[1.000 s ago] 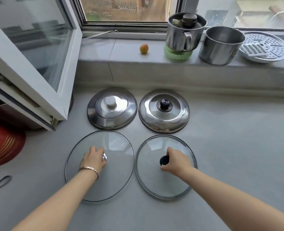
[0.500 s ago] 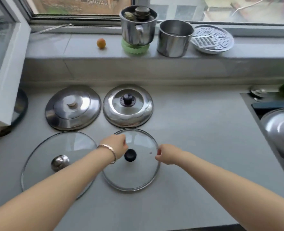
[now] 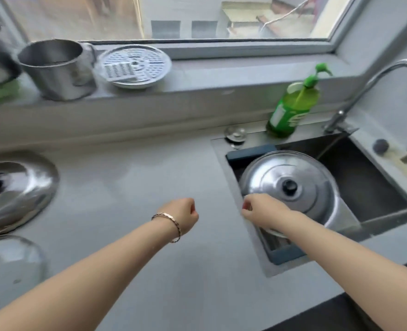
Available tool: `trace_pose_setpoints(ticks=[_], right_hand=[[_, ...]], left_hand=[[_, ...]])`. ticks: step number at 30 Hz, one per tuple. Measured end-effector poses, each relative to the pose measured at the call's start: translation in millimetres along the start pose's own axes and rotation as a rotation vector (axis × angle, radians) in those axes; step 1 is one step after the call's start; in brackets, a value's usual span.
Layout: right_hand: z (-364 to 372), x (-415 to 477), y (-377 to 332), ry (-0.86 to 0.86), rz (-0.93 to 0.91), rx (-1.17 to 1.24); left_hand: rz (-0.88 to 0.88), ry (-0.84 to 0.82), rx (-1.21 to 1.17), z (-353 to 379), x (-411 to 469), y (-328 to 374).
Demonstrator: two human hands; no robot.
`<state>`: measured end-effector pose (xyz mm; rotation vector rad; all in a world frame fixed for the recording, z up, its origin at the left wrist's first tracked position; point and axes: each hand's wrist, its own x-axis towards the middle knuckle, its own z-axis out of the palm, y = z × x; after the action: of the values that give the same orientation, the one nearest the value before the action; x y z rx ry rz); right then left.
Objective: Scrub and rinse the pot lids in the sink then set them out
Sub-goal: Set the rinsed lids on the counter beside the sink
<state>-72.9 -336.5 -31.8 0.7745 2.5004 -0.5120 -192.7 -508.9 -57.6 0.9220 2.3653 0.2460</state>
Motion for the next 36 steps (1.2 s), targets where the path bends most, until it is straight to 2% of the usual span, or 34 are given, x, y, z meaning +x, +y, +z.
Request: trace_pose_setpoints(ticks=[7, 11, 15, 18, 22, 27, 32, 36], right_hand=[[-47.2, 10.7, 157.3, 0.092, 0.098, 0.082], [-49.1, 11.5, 212.0, 0.109, 0.143, 0.083], [-44.9, 15.1, 246.9, 0.150, 0.182, 0.126], [-43.3, 18.5, 266.3, 0.182, 0.213, 0.178], [-47.7, 18.5, 288.1, 0.274, 0.287, 0.209], [-73.4, 15.9, 307.6, 0.478, 0.344, 0.340], [-77.5, 39.7, 301.9, 0.359, 0.309, 0.355], [-56.1, 69.7, 261.3, 0.179, 0.059, 0.234]], left_hand=[[-0.005, 0.001, -0.123, 35.6, 76.4, 160.2], [0.024, -0.009, -0.145, 58.0, 121.3, 225.6], [-0.034, -0.065, -0.130, 83.3, 153.9, 265.3], [-0.072, -0.060, -0.181, 94.7, 168.5, 274.4], [-0.014, -0.022, -0.186, 91.6, 173.6, 276.4], [0.022, 0.155, -0.302, 60.9, 161.6, 274.0], [-0.014, 0.209, -0.659, 21.6, 145.3, 247.9], [-0.084, 0.312, -0.812, 3.8, 138.6, 217.3]])
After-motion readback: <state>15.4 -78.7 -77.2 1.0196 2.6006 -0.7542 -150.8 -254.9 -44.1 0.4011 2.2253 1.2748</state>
